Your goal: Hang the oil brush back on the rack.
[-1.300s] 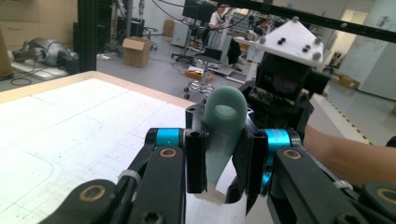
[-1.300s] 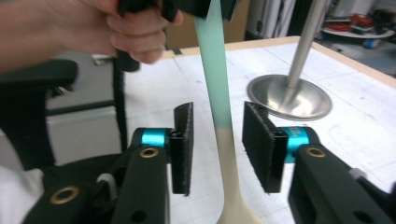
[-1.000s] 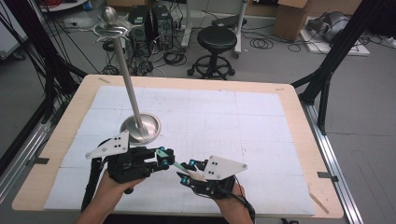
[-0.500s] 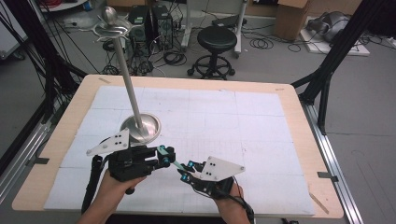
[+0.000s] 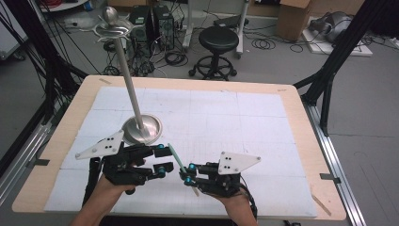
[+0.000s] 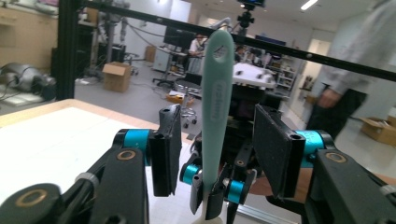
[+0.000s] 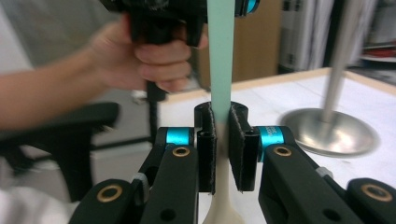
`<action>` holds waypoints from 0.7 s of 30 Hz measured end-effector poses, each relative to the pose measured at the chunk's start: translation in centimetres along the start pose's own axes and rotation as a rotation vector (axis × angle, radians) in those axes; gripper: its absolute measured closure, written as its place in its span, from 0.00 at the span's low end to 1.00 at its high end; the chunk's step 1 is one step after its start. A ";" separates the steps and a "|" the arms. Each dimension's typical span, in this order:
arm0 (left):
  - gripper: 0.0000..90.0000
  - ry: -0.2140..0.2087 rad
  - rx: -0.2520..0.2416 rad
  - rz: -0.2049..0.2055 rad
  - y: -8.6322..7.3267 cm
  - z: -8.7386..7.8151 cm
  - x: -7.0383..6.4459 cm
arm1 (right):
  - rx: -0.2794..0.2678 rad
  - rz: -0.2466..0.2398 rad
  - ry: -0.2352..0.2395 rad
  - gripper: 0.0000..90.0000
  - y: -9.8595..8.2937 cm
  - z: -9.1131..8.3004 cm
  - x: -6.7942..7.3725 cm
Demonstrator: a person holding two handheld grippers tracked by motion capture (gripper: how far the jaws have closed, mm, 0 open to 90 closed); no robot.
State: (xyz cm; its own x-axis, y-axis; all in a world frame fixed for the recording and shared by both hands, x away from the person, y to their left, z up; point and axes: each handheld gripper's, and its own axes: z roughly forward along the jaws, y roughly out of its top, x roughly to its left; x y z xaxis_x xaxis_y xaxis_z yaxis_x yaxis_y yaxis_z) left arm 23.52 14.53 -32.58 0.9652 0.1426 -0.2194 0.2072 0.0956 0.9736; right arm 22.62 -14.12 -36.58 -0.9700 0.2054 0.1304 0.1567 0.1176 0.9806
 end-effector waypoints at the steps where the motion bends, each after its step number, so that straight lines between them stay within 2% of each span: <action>1: 0.62 -0.007 0.011 0.004 0.0 0.1 0.1 | -0.011 0.015 0.037 0.92 -0.2 0.1 -0.3; 4: 0.66 -0.017 0.018 0.005 0.1 0.4 0.2 | -0.025 0.032 0.082 0.92 -0.4 0.3 -0.4; 5: 0.66 -0.024 0.022 0.005 0.0 0.5 0.2 | -0.025 0.032 0.082 0.92 -0.4 0.3 -0.4; 6: 0.67 -0.031 0.026 0.006 0.0 0.6 0.2 | -0.031 0.037 0.109 0.92 -0.4 0.4 -0.3; 7: 0.69 -0.051 0.030 0.008 0.0 0.9 0.2 | -0.036 0.041 0.120 0.92 -0.4 0.5 -0.4; 8: 0.71 -0.051 0.030 0.008 0.0 0.9 0.2 | -0.036 0.041 0.120 0.92 -0.4 0.5 -0.4; 9: 0.72 -0.075 0.035 0.010 0.0 1.2 0.1 | -0.042 0.048 0.142 0.92 -0.4 0.6 -0.4; 10: 0.74 -0.075 0.035 0.010 0.0 1.2 0.1 | -0.044 0.049 0.156 0.92 -0.4 0.6 -0.5; 13: 0.81 -0.098 0.051 0.006 -0.1 1.5 0.1 | -0.049 0.054 0.174 0.92 -0.4 0.8 -0.5; 15: 0.86 -0.091 0.056 0.012 -0.1 1.6 0.1 | -0.049 0.052 0.175 0.92 -0.5 0.9 -0.5; 18: 0.86 -0.080 0.054 0.008 -0.1 1.5 0.1 | -0.051 0.053 0.170 0.92 -0.5 0.8 -0.5; 19: 0.87 -0.042 0.061 0.011 0.0 1.5 0.1 | -0.050 0.063 0.141 0.84 -0.5 0.7 -0.5; 20: 0.87 -0.042 0.061 0.011 0.0 1.5 0.1 | -0.052 0.078 0.111 0.70 -0.5 0.6 -0.6; 21: 0.87 -0.003 0.067 0.008 0.1 1.4 0.1 | -0.044 0.094 0.076 0.66 -0.4 0.6 -0.6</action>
State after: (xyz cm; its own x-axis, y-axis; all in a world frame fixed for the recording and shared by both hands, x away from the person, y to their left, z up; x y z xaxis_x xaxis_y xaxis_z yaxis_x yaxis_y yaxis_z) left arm 23.85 13.16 -32.42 0.9672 0.1404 -0.2118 0.2099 0.0283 0.9773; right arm 23.22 -13.75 -37.17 -0.9631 0.1387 0.2307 0.2405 0.0584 0.9689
